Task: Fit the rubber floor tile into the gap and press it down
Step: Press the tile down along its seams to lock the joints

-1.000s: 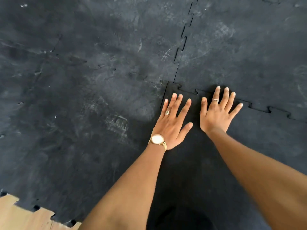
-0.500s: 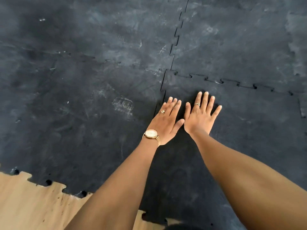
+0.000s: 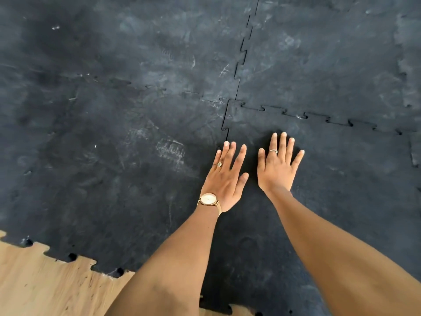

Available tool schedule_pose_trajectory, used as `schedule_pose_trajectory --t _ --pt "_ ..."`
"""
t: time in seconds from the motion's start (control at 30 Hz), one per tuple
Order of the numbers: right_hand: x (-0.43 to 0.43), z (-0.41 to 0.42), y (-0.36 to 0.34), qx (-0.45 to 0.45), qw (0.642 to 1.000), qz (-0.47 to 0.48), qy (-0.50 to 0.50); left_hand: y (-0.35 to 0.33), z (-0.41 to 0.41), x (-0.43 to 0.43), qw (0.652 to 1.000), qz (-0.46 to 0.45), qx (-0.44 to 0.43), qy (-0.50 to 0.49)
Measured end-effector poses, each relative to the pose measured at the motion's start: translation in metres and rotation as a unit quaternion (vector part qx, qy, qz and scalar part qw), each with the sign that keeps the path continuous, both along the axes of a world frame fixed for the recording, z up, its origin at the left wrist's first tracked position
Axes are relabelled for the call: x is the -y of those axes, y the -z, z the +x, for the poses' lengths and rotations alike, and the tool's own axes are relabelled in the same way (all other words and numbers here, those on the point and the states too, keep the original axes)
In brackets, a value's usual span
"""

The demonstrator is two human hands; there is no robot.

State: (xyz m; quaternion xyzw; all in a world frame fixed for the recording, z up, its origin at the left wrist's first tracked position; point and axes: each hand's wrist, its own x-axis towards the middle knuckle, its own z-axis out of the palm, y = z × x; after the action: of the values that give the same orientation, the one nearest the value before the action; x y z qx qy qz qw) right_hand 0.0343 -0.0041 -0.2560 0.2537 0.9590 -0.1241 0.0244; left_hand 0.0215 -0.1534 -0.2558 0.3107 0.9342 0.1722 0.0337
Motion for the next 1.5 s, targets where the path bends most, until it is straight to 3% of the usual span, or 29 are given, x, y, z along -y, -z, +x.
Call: schedule_pose_trajectory --t 0.23,0.3,0.47,0.63,0.93,1.1,1.3,1.5 --pt "0.022 0.106 -0.004 0.044 0.997 -0.005 -0.056 -0.011 0.006 0.002 0.999 0.031 0.030 0.017" --pt "0.022 0.120 -0.002 0.065 0.995 -0.005 -0.078 -0.012 0.021 0.009 0.999 -0.002 0.026 0.038" --pt "0.019 0.118 -0.004 0.070 0.994 -0.016 -0.083 -0.003 0.082 0.036 0.996 -0.080 -0.018 0.027" --pt "0.020 0.114 -0.006 0.085 0.993 -0.023 -0.081 0.000 0.078 0.033 0.992 -0.121 -0.023 0.017" --pt "0.019 0.111 -0.012 0.110 0.990 -0.042 -0.082 -0.004 0.078 0.032 0.991 -0.133 -0.011 0.023" --pt "0.018 0.111 -0.017 0.111 0.988 -0.063 -0.089 -0.006 0.114 0.048 0.992 -0.121 -0.005 -0.038" --pt "0.018 0.113 -0.019 0.109 0.987 -0.069 -0.091 -0.005 0.145 0.072 0.989 -0.144 -0.034 0.016" --pt "0.023 0.111 -0.016 0.107 0.990 -0.054 -0.077 -0.003 0.141 0.073 0.989 -0.144 0.006 0.018"
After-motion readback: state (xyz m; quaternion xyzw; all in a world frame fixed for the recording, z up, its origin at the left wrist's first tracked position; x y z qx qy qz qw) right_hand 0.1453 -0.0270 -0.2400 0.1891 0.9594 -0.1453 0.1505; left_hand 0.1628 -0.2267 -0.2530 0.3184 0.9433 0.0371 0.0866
